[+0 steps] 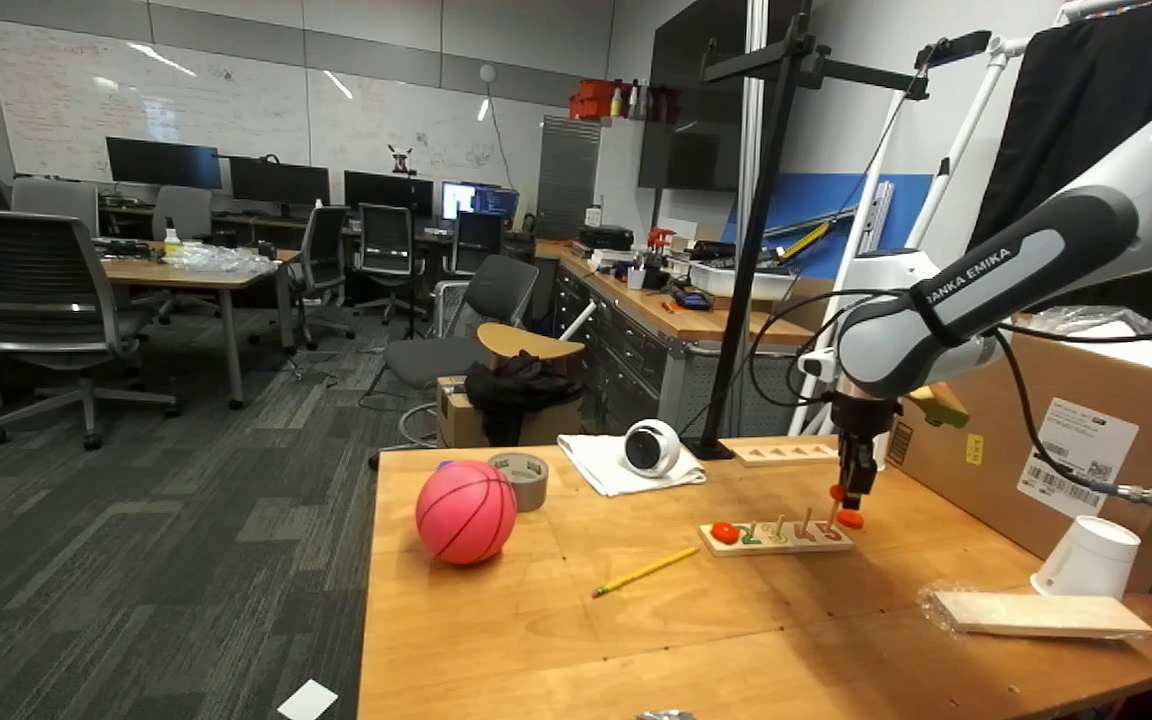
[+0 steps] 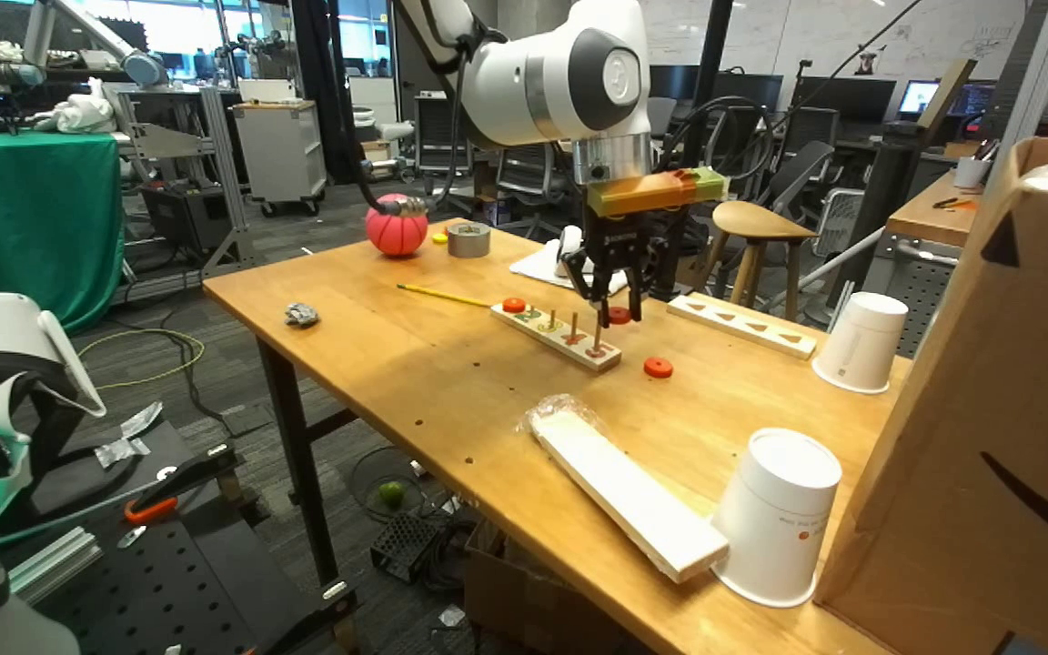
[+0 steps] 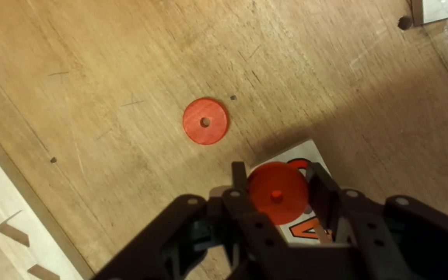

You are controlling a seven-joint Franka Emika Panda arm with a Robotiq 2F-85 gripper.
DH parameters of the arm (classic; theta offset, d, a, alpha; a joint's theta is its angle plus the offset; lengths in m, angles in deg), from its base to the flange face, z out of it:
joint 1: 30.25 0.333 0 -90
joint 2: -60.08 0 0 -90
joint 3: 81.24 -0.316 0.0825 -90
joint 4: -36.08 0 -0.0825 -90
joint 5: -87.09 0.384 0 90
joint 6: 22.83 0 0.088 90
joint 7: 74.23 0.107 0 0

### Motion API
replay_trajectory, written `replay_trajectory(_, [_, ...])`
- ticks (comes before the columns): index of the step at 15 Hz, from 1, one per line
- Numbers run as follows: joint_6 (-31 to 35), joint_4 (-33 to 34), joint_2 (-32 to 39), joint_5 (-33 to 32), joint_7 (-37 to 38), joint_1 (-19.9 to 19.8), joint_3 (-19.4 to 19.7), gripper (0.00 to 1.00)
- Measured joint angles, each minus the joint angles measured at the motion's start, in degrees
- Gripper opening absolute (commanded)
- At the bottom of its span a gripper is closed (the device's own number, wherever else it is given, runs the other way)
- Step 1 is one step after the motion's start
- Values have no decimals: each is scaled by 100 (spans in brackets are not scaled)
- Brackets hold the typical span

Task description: Place the right and left stacks of orange round blocks in the first right position on the wooden board, respectively.

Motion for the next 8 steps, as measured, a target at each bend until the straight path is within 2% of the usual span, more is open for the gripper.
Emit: replay_trajectory(8, [0, -194, -209, 0, 0, 25, -22, 17])
